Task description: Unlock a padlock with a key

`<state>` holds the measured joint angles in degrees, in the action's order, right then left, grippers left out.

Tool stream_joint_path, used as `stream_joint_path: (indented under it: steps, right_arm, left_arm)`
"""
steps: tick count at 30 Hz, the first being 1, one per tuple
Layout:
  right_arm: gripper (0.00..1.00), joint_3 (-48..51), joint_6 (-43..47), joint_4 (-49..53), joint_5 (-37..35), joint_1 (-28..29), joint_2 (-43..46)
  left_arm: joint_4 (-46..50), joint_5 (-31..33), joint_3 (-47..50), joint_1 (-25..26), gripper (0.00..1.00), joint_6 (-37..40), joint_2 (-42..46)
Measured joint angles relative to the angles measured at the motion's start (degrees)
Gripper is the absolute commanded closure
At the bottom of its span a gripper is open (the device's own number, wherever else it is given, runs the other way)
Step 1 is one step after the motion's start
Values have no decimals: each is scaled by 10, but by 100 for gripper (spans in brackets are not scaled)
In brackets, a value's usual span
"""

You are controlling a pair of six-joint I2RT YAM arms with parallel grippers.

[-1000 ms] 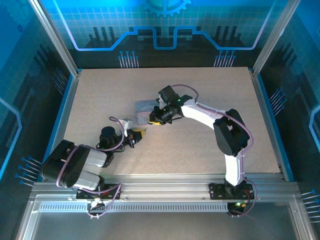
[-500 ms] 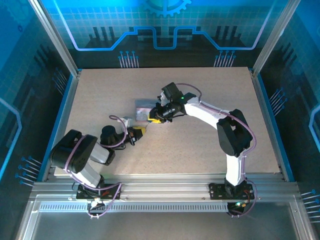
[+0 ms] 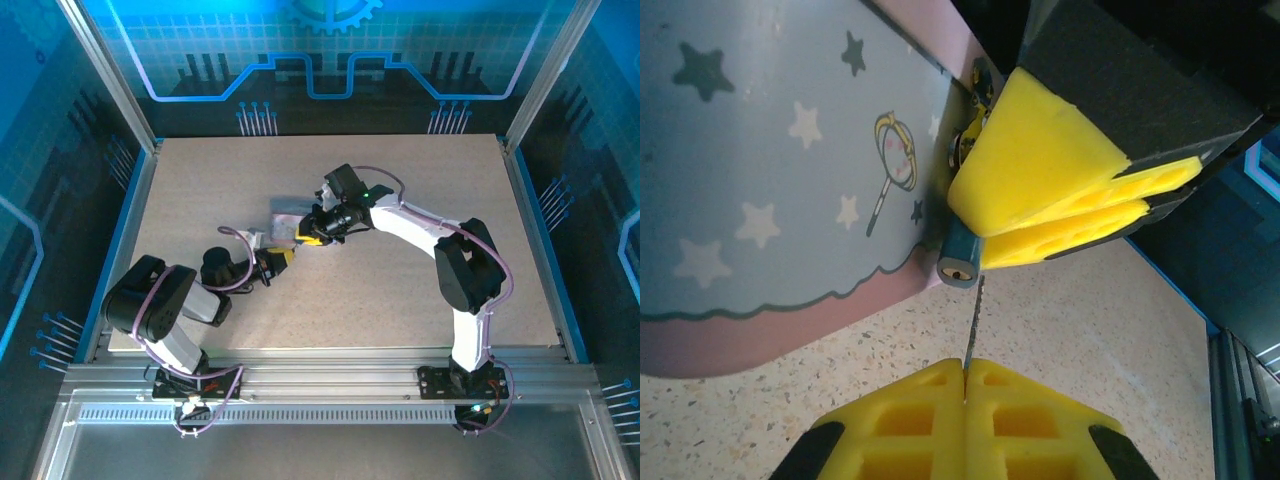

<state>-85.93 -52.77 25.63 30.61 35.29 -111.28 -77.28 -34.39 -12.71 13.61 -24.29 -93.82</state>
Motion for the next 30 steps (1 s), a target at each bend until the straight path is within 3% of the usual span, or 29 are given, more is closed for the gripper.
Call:
stream_joint_path:
  steps: [30]
  right_arm:
    - [100,0,-2,-4,8,-5,10]
  left_arm:
    - [-11,-12,-8,-17,100,-27,-23]
